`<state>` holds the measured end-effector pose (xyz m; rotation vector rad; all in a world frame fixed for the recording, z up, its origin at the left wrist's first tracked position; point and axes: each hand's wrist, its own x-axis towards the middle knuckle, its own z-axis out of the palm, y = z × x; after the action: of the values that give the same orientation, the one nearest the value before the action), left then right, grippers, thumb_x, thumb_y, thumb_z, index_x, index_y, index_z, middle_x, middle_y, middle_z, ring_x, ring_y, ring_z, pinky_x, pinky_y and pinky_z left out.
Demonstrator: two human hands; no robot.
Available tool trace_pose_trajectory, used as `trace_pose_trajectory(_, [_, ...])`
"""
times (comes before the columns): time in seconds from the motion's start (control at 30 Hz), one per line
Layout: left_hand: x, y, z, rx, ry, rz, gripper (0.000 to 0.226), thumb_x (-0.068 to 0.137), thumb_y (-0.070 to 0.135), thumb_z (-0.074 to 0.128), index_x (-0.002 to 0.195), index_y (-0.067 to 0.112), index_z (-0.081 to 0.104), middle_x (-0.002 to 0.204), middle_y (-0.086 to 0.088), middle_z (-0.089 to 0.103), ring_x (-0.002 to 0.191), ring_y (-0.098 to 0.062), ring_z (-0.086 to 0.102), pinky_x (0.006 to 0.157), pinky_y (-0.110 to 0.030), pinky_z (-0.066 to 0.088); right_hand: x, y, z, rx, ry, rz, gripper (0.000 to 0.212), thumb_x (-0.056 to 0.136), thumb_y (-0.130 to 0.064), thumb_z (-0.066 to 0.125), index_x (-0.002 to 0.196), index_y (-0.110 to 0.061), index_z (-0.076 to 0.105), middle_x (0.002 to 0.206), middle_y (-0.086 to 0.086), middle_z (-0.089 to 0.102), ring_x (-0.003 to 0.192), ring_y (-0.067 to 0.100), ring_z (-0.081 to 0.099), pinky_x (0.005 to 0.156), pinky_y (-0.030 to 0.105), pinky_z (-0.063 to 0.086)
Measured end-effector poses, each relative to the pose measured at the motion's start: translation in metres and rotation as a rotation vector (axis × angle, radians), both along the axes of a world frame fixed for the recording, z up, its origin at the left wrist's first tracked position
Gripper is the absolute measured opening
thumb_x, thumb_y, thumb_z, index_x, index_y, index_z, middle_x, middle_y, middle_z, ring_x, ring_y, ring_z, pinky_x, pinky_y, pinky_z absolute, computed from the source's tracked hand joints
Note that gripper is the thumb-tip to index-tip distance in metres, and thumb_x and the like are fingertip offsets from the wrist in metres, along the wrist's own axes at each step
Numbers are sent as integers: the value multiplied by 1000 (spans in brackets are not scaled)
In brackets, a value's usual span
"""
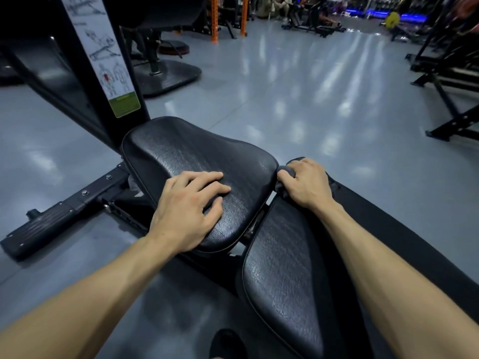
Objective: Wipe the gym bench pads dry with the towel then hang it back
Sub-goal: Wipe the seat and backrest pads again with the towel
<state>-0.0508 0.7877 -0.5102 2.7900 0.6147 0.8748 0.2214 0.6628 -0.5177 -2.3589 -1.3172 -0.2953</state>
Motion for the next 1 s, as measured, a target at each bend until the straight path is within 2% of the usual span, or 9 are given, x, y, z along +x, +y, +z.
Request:
trace_pose_trajectory(0.2, [-2,-1,2,-15,38,-2,30,96,41,49,118,40,69,138,22,59,121,-14,53,106,-37,34,1,3,8,115,329,-107,48,78,-50,39,55,-19,67,54,4,66,63,23,63,71,41,53])
trace_pose_trajectory(0.33, [-6,-2,2,-19,53,-4,33,97,43,46,122,41,67,141,22,57,124,-13,52,105,-35,33,-12,-3,21,249,535,-164,43,83,-41,47,48,-23,66,45,-6,61,60,21,59,66,37,49])
trace_pose_trajectory(0.37, [-6,-2,2,-19,59,-6,33,98,44,46,123,41,67,141,22,56,125,-14,51,105,-34,33,-9,-5,26,386,653,-209,43,83,-39,50,45,-24,64,40,-7,55,56,20,55,61,35,44])
trace_pose_trajectory(0.47, [-5,-2,1,-21,73,7,33,98,43,46,124,40,67,142,22,56,127,-14,51,105,-32,31,5,-13,56,1128,1170,-306,41,81,-36,54,44,-19,52,41,-10,45,45,10,42,49,25,34])
trace_pose_trajectory(0.53, [-5,-3,0,-24,72,14,33,98,42,46,123,40,67,142,21,56,127,-15,51,106,-31,29,21,-20,78,1324,1202,-415,40,92,-32,53,53,-23,47,47,-10,46,47,9,43,50,22,38])
trace_pose_trajectory(0.63, [-5,-1,2,-43,83,-9,35,99,43,43,123,39,67,143,21,56,129,-15,50,106,-30,27,39,-16,98,1213,1088,-517,34,89,-41,52,60,-23,54,62,-8,54,57,13,51,56,25,48])
trace_pose_trajectory(0.73, [-7,3,3,-66,117,-42,36,100,46,41,126,41,65,145,21,54,131,-14,49,104,-30,27,38,15,87,966,1125,-490,36,74,-53,53,73,-21,69,82,0,68,76,24,66,71,42,59])
trace_pose_trajectory(0.87, [-11,16,9,-68,192,-127,39,99,52,41,131,44,61,148,24,49,135,-8,43,107,-27,25,3,62,55,176,867,-238,52,94,-52,38,106,-17,74,117,15,70,106,34,64,93,40,51])
trace_pose_trajectory(1.0, [-13,57,26,-20,189,-122,37,97,51,44,127,41,64,141,21,57,128,-10,50,110,-34,31,3,81,49,-54,798,-219,67,103,-60,27,121,-11,68,135,17,60,120,32,58,99,36,39])
